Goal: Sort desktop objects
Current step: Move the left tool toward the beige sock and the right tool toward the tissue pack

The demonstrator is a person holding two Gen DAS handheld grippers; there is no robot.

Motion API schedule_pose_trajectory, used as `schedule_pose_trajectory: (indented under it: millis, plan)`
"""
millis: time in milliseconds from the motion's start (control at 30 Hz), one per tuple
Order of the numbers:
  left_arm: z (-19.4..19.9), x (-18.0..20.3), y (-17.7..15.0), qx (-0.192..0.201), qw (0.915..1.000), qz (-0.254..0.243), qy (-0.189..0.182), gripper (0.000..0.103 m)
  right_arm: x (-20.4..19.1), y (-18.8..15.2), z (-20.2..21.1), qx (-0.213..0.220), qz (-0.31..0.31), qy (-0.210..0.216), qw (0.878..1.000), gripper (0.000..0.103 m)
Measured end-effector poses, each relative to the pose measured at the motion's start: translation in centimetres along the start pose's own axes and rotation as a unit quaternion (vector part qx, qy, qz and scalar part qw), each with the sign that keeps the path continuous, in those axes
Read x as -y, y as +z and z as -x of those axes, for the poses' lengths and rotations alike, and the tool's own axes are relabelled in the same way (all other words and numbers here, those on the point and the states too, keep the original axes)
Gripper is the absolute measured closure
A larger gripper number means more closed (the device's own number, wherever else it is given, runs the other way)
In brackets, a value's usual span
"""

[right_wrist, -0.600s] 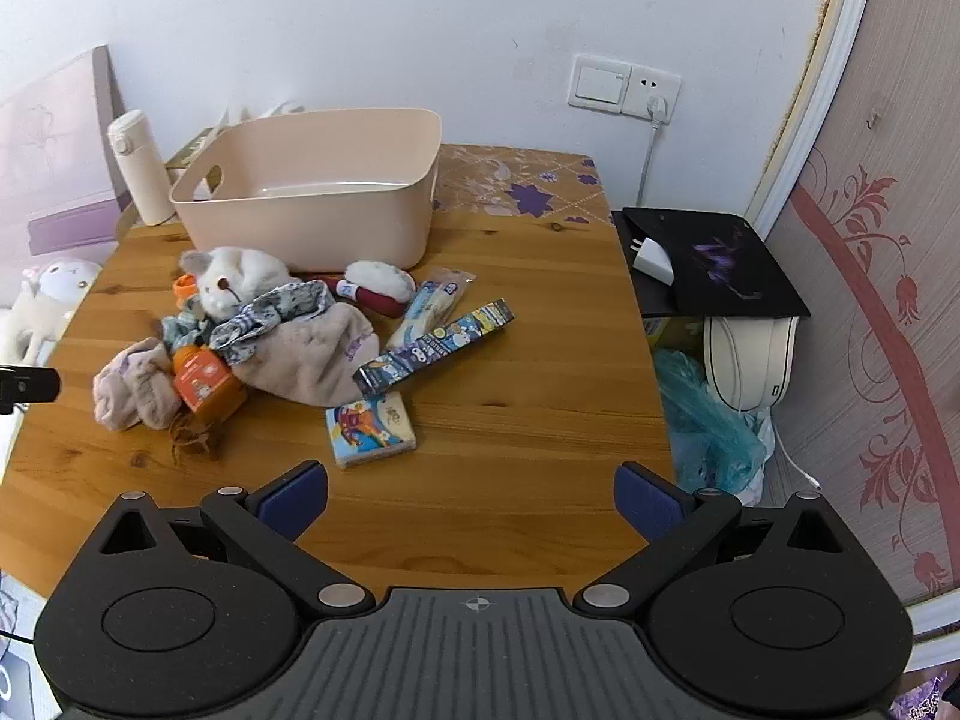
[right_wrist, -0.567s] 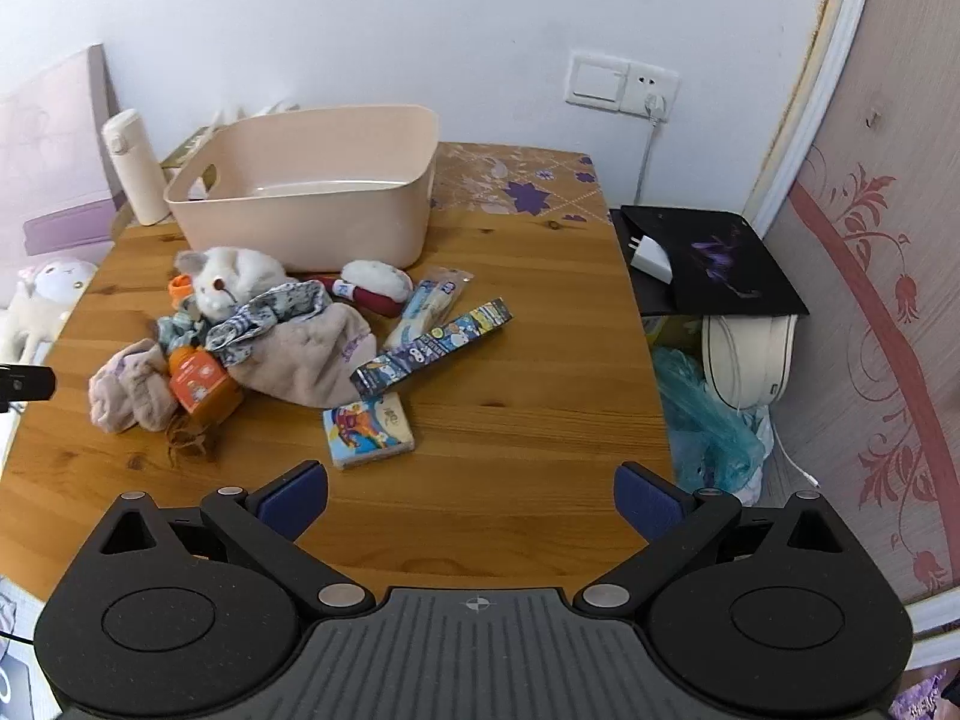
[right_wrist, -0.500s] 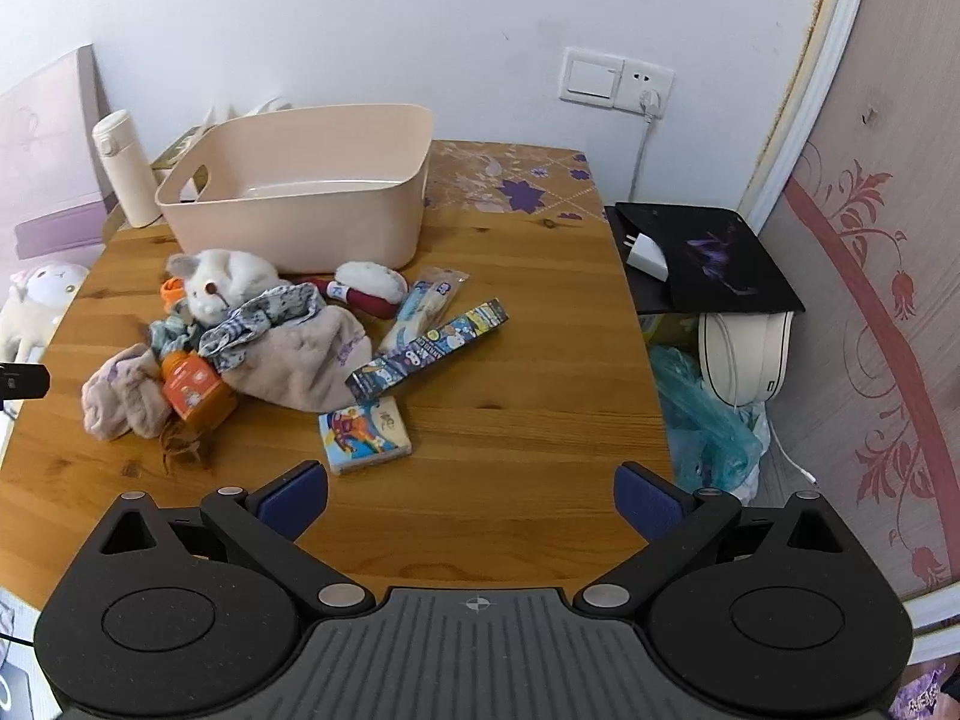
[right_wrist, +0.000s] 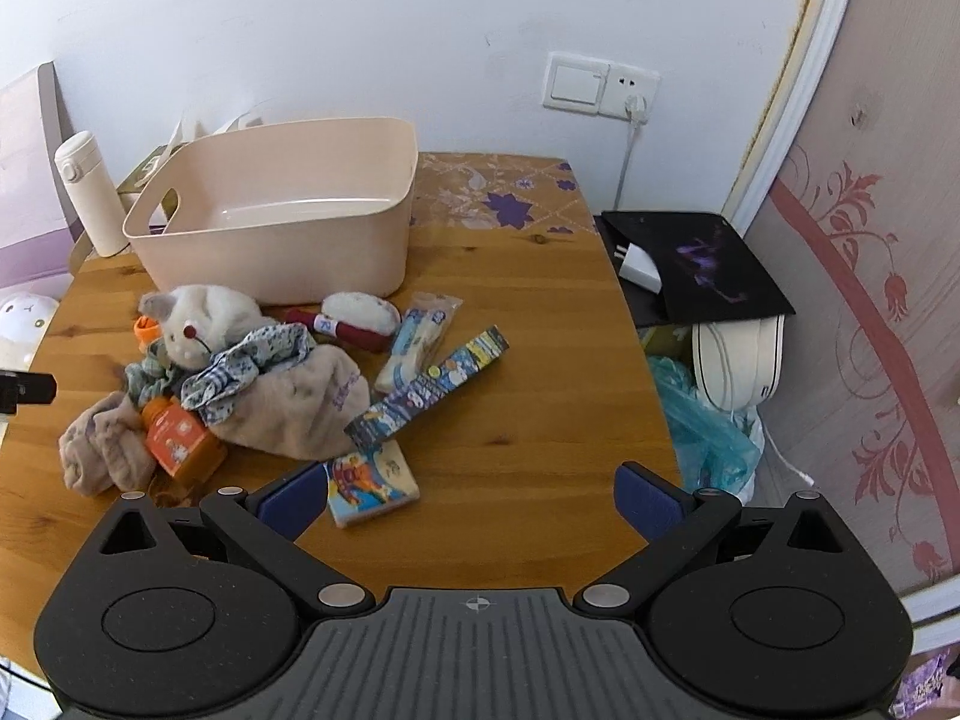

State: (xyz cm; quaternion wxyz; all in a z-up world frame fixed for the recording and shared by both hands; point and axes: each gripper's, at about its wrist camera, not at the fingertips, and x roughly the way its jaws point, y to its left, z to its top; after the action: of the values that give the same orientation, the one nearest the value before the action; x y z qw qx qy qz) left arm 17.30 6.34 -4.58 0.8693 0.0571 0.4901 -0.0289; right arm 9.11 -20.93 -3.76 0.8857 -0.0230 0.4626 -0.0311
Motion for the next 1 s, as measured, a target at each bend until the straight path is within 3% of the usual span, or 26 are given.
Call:
schedule_pose_trajectory:
  millis: [400,600,1000]
  plan:
    - [-4.3,-1.4,0.2,0.002,0.9999,-0.010,-0.010,0.018,-0.6,0.0,-4.7,0.006,0.020,0.020,1.000,0.000]
    - [-6.5,-1.7,-0.7,0.015,0.9999,-0.001,0.003,0.018,-0.5,-1.3,-7.7,-0.006,0.030,0.044,0.999,0.000]
    - [-10.7,-2.3,-2.4,-0.003,0.9999,-0.015,0.000,0.018,-2.1,-2.9,-13.2,-0.031,0.074,0.099,0.992,0.000]
